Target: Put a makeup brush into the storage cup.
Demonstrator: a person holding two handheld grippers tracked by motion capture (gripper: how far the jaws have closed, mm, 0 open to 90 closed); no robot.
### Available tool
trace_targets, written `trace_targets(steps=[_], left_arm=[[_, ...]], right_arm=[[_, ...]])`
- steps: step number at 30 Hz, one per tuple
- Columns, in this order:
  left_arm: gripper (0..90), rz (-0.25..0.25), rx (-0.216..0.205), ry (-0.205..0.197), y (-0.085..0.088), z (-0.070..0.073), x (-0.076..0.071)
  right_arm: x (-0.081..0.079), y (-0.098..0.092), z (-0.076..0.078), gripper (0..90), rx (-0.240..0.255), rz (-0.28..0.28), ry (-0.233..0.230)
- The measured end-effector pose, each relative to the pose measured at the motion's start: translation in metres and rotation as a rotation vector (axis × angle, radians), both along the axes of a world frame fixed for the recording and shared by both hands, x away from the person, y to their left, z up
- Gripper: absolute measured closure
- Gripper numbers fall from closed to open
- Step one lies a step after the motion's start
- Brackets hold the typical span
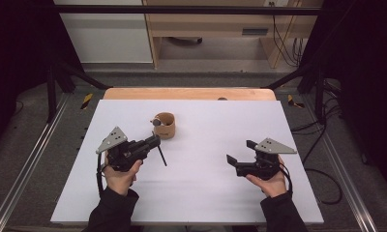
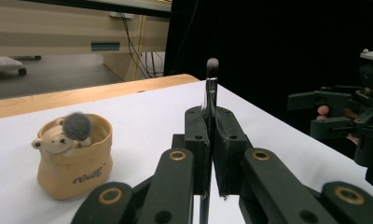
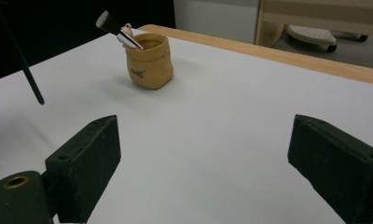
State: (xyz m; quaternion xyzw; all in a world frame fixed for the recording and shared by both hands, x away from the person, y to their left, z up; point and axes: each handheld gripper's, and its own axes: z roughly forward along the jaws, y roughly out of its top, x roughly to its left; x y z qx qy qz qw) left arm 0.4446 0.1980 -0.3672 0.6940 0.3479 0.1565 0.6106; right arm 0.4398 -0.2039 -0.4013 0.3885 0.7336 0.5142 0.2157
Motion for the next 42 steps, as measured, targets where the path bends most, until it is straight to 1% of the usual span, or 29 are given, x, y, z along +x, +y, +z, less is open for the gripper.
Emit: trace_targets(steps=[8, 15, 19, 22, 24, 29, 34, 37, 42], left_arm=[[84.9, 0.018, -0.007, 0.000, 0.005, 0.001, 0.002], [84.9, 0.033, 0.007, -0.012, 0.005, 0.003, 0.002], [84.9, 0.035, 0.006, -0.010, 0.006, 0.003, 0.003], [84.9, 0.033, 0.008, -0.010, 0.006, 0.003, 0.002], [84.9, 0.031, 0.007, -0.011, 0.006, 0.003, 0.002], [84.9, 0.030, 0.007, -0.013, 0.005, 0.004, 0.002], [84.9, 0.027, 0.000, -0.016, 0.004, 0.007, 0.004], [84.9, 0.024, 0.000, -0.019, 0.003, 0.009, 0.003], [84.9, 0.023, 0.001, -0.028, 0.001, 0.013, 0.006]], right_arm=[[-0.004, -0.013, -0.006, 8.5, -0.012, -0.035, 0.017], [-0.008, -0.025, -0.010, 7.9, -0.005, -0.054, 0.021], [-0.008, -0.030, -0.012, 7.7, -0.007, -0.066, 0.024], [-0.010, -0.033, -0.013, 7.7, -0.001, -0.069, 0.025], [-0.010, -0.034, -0.013, 7.5, -0.003, -0.066, 0.016], [-0.011, -0.037, -0.014, 7.2, -0.007, -0.065, 0.012], [-0.012, -0.043, -0.016, 7.3, 0.002, -0.075, 0.015], [-0.012, -0.046, -0.017, 7.2, -0.004, -0.081, 0.015], [-0.013, -0.049, -0.018, 7.2, 0.001, -0.077, 0.014]])
